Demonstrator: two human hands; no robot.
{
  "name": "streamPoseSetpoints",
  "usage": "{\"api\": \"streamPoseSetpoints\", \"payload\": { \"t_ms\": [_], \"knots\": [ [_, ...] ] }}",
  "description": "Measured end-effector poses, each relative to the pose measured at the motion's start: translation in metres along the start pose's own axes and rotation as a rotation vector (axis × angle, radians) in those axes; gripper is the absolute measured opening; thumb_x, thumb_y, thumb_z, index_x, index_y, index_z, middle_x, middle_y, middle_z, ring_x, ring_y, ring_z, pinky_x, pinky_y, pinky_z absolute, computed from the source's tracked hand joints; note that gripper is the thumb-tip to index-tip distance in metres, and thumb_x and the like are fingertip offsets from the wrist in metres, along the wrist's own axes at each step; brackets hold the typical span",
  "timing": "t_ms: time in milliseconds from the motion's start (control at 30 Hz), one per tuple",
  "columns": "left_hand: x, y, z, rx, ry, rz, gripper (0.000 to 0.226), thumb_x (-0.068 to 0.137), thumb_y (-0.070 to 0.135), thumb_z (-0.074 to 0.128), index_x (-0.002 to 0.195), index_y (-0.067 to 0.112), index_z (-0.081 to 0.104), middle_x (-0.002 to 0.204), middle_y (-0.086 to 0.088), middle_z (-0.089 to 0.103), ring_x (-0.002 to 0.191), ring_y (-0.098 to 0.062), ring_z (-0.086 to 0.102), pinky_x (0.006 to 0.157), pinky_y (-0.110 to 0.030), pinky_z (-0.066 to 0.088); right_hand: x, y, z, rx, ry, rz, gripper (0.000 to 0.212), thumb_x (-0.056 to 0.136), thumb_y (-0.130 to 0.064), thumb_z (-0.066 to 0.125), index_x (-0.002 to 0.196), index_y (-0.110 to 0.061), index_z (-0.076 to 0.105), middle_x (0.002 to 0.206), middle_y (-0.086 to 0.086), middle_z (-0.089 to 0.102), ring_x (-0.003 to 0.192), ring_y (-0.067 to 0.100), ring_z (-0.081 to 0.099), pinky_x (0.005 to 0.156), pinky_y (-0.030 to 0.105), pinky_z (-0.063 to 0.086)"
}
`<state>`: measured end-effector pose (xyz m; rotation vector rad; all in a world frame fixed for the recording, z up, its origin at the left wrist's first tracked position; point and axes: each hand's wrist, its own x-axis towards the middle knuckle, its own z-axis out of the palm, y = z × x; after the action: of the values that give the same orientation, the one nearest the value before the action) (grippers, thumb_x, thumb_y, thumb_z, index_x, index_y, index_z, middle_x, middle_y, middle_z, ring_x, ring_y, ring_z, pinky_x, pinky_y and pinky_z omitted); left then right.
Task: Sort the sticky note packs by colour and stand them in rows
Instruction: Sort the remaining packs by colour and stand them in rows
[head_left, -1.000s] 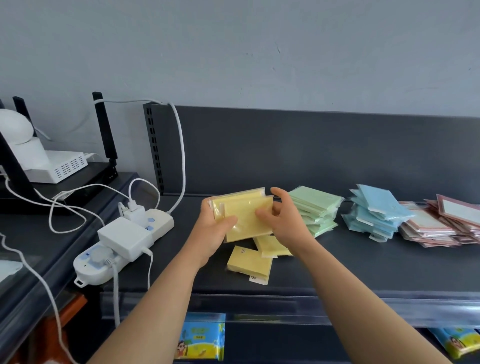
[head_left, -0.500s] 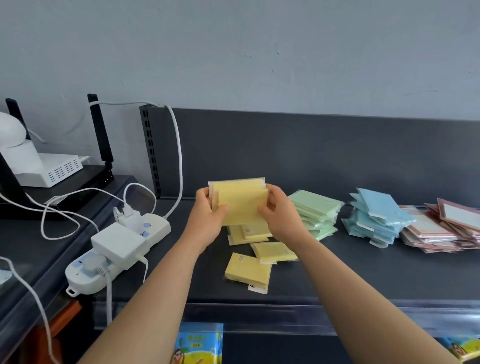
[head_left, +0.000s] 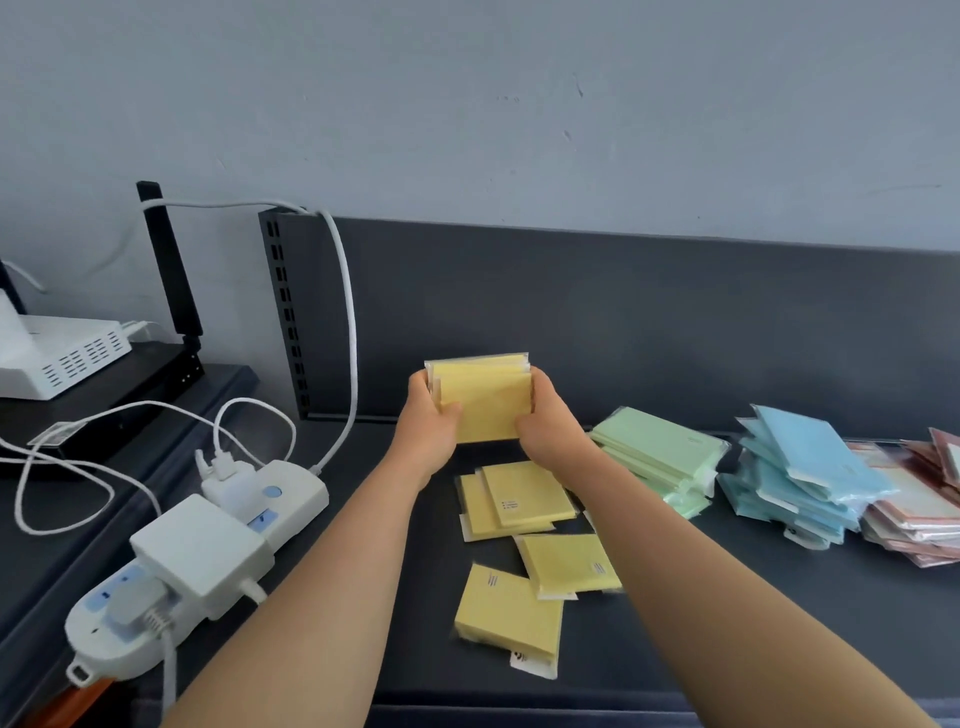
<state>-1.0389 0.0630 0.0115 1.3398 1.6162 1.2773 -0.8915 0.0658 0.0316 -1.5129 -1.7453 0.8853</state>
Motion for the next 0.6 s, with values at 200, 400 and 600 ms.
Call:
{"api": "streamPoseSetpoints", "payload": {
  "t_ms": [200, 400, 600],
  "knots": [
    [0.019, -0.018, 0.015, 0.077, -0.028, -0.038, 0.046, 0.100, 0.014, 0.046, 0.142, 0.023, 0.031, 0.128, 0.001, 0.052, 0.100, -0.011, 0.051, 0.076, -0.025, 0.039, 0.013, 0.010, 0.010, 0.044, -0.027, 0.112, 0.059, 0.092, 0.006, 0.031, 0.143, -0.022, 0.021, 0.088, 0.001, 0.047, 0.070, 0.010, 0.044, 0.053, 0.020, 0.035],
    [0.025, -0.024, 0.021, 0.175, -0.080, -0.041, 0.056, 0.100, 0.013, 0.045, 0.150, 0.021, 0.022, 0.144, -0.003, 0.036, 0.111, -0.015, 0.048, 0.072, -0.018, 0.039, 0.027, 0.012, 0.016, 0.005, -0.028, 0.206, 0.057, 0.091, 0.005, 0.033, 0.143, -0.014, 0.021, 0.130, 0.009, 0.040, 0.094, 0.021, 0.046, 0.060, 0.023, 0.037],
    [0.025, -0.026, 0.022, 0.195, -0.087, -0.009, 0.054, 0.096, 0.006, 0.044, 0.145, 0.023, 0.028, 0.135, -0.002, 0.045, 0.097, -0.012, 0.050, 0.063, -0.018, 0.036, 0.029, 0.009, 0.015, -0.057, -0.017, 0.212, 0.054, 0.092, 0.007, 0.035, 0.142, -0.010, 0.023, 0.137, 0.012, 0.033, 0.088, 0.018, 0.044, 0.054, 0.020, 0.034]
  ]
}}
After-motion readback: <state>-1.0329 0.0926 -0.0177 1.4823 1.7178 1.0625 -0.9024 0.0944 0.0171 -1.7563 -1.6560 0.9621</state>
